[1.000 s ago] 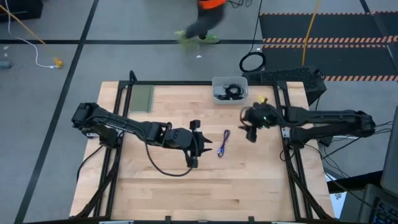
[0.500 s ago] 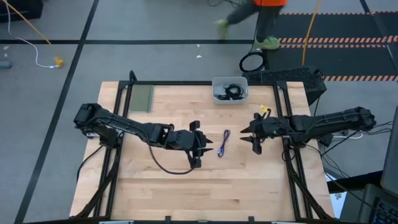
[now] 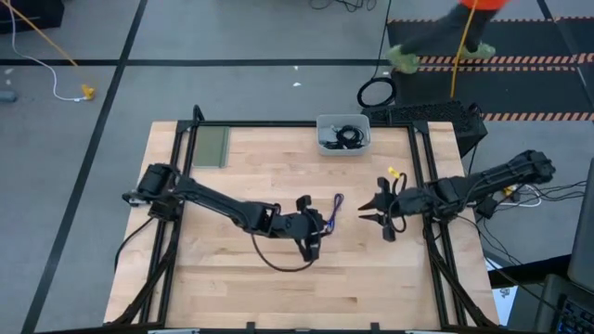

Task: Pick and place USB-C Cables
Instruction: Put the blue charger cable into the white bin

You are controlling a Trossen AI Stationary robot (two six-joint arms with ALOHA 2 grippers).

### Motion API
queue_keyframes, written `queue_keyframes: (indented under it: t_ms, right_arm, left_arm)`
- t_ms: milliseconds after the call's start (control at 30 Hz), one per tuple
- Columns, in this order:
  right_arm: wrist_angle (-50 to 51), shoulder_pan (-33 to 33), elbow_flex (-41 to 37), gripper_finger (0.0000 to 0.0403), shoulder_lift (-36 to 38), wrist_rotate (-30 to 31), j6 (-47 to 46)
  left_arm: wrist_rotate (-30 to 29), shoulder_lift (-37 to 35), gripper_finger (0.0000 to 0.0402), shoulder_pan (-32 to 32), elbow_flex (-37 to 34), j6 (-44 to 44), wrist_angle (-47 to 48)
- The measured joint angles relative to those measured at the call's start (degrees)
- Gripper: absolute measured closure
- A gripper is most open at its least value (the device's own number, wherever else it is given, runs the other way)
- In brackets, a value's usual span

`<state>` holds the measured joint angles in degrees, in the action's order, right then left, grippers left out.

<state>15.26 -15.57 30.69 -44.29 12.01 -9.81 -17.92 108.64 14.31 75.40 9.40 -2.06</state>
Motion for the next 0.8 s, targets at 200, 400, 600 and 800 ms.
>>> queue_keyframes:
  t_ms: [200,400,600,800]
  right_arm:
    - [2.98,-0.84,0.00,0.0320,0.00,0.29,-0.31]
    - [5.15,-0.84,0.00,0.0324,0.00,1.70,-0.18]
    - [5.84,-0.84,0.00,0.0324,0.00,1.70,-0.20]
    - [7.38,-0.84,0.00,0.0324,0.00,1.68,-0.98]
  left_arm:
    - [-3.43,3.18,0.0275,-1.43,0.00,4.14,0.39]
    - [-2.74,6.68,0.0270,-2.99,0.02,3.89,-2.42]
    - [-1.82,12.00,0.0190,-3.48,0.03,2.81,-12.01]
    - [-8.73,15.65,0.0083,-3.48,0.04,2.96,-13.05]
